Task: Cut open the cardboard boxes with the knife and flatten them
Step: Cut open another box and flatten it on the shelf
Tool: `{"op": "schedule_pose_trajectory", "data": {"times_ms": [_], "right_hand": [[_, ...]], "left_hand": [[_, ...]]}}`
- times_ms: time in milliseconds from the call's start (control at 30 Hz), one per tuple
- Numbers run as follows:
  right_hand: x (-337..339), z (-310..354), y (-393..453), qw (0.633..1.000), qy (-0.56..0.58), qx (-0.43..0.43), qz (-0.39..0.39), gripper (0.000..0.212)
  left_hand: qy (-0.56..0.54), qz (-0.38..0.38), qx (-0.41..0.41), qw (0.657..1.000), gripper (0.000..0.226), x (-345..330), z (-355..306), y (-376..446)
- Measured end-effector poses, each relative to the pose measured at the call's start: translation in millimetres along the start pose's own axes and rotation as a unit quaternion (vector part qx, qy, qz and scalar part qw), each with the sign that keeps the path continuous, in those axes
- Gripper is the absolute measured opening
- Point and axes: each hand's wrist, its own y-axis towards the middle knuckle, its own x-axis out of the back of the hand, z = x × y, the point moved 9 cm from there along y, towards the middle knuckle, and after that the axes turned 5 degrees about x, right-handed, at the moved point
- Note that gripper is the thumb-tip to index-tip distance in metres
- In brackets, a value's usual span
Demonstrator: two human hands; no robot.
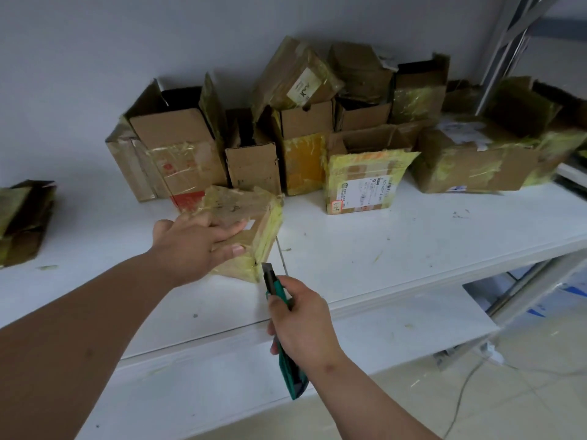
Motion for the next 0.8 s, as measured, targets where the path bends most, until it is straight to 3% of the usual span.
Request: {"op": "schedule_pose_trajectory", "data": {"times_ms": [133, 233, 600, 800], "right_hand": [[14, 17, 4, 0.963, -0.225, 0.143, -0.04, 0.034], [14, 27, 6, 0.932, -0.3, 0.198, -0.05, 0.044], [6, 30, 8, 0.905, -0.329, 0.244, -0.112, 0.048], [7, 27, 10, 0.902, -0.34, 0.226, -0.143, 0.056]], "left_hand": [[-0.044, 0.019, 0.007, 0.999, 0.063, -4, -3, 3], [-0.062, 0.021, 0.006, 0.998, 0.061, -3, -3, 5], [-0.104, 0.032, 0.025, 0.994, 0.062, -6, -3, 8], [-0.109, 0.021, 0.039, 0.993, 0.045, -7, -3, 12]]}}
